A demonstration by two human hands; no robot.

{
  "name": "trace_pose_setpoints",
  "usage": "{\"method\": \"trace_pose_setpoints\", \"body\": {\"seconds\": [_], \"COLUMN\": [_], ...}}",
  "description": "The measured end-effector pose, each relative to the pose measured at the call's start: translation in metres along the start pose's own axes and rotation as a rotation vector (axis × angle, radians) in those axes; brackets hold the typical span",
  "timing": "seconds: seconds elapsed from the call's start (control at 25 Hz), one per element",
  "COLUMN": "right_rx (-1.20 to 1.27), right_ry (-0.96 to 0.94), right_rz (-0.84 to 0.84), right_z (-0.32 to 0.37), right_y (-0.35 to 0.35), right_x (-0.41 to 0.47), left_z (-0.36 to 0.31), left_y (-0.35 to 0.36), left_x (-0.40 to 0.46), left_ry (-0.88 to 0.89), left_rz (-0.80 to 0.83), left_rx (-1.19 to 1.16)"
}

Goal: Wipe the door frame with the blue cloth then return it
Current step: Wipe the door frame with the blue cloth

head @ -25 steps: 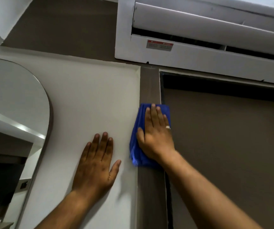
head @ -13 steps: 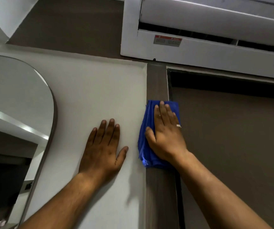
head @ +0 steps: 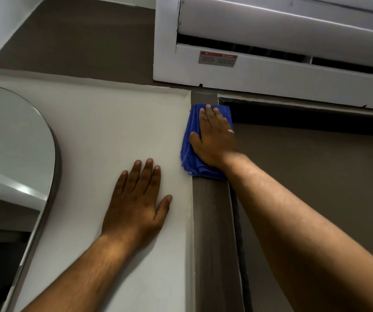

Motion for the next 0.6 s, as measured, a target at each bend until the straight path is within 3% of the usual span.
{"method": "trace_pose_setpoints", "body": {"seconds": [0.28,0.6], "right_rx": [0.046,0.018], "right_ry": [-0.057,0.021], "right_rz": [0.031,0.007], "right_z": [0.005,0.003], "right_y": [0.015,0.006], "right_x": [-0.077,-0.015], "left_z": [-0.004,0.0], "left_y": [-0.003,0.0], "left_x": [-0.001,-0.003], "left_ry": [-0.035,-0.024], "left_rz": [0.033,0.027], "left_rx": [0.012,0.011]}}
Point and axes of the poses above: each hand's wrist, its own x-axis towards the middle knuckle, its own y-axis out of the palm, z = x × y, the point moved 1 cm from there along x, towards the middle knuckle, and after that the axes turned 5 degrees about x, right-handed, at the moved point
